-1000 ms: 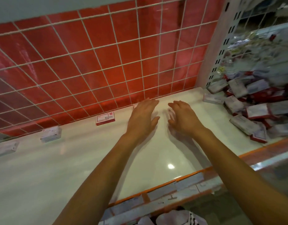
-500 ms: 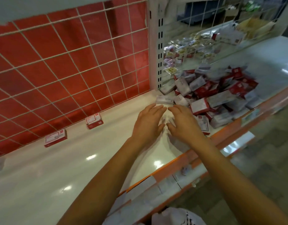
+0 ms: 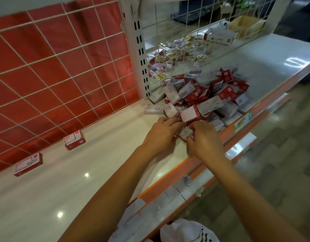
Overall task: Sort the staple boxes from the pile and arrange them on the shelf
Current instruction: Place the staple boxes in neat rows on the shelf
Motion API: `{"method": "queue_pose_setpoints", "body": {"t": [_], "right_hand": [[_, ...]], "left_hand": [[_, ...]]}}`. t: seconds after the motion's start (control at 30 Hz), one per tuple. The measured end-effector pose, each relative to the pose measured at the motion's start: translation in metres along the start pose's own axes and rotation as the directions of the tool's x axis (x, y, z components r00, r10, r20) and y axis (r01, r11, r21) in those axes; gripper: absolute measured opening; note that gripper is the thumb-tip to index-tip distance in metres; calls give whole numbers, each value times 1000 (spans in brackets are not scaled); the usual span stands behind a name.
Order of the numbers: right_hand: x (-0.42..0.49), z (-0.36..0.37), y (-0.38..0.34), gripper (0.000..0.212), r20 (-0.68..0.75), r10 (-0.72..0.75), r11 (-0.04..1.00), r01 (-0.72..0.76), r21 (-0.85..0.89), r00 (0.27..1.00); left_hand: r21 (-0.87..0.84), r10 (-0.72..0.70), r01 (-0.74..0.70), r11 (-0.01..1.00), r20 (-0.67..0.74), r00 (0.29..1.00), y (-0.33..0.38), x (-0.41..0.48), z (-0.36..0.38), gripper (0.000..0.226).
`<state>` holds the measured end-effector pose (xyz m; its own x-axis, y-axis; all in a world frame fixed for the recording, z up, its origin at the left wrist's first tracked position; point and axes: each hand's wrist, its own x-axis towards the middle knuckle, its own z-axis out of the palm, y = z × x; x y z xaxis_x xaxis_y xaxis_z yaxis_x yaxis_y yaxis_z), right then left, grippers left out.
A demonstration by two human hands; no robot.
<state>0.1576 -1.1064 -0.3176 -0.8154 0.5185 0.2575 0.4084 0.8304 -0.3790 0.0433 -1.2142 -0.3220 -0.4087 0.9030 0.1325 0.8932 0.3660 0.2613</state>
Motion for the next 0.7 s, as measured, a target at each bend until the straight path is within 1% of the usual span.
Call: {"method": "queue_pose_setpoints", "body": {"t": [0.07,0.13,0.23,0.3,0.37,0.47,0.53,0.6,0.7], "right_hand": [[-5,2,-1,27,-2,24,999,-24,-44,1000],[-8,4,-2,31,0,6,998,-6,-66,1000],[-7,4,0,37,30,19,1000,-18,-25,999],[-8,3,0,39,41,33,999,-33,-6,999],[-8,6,-1,40,46,29,999,-29,-20,998],[-7,14,-1,40,41,39,999,-38,-29,998],[-7,17,-1,42,28,47,999,-47,7,999],[-9,17,-1,50,27,62,994,-64,84,998],[-14,14,-3,60,79,55,981,-68,183,995]], "left_hand": [[-6,-22,22,1000,-3,1000,1,-1,-2,58],[-20,-45,45,999,-11,999,4,-2,-4,57],[4,-57,58,998,-13,998,4,-2,-5,52],[34,-64,64,997,-5,998,4,-1,-7,54],[65,-85,84,994,15,996,3,-3,-9,55],[77,-136,131,988,64,989,-1,-7,-12,46],[52,-179,175,983,87,980,-2,-12,-14,46],[21,-216,215,976,84,973,-4,-19,-18,47],[11,-259,259,966,60,964,-9,-31,-23,47]]}}
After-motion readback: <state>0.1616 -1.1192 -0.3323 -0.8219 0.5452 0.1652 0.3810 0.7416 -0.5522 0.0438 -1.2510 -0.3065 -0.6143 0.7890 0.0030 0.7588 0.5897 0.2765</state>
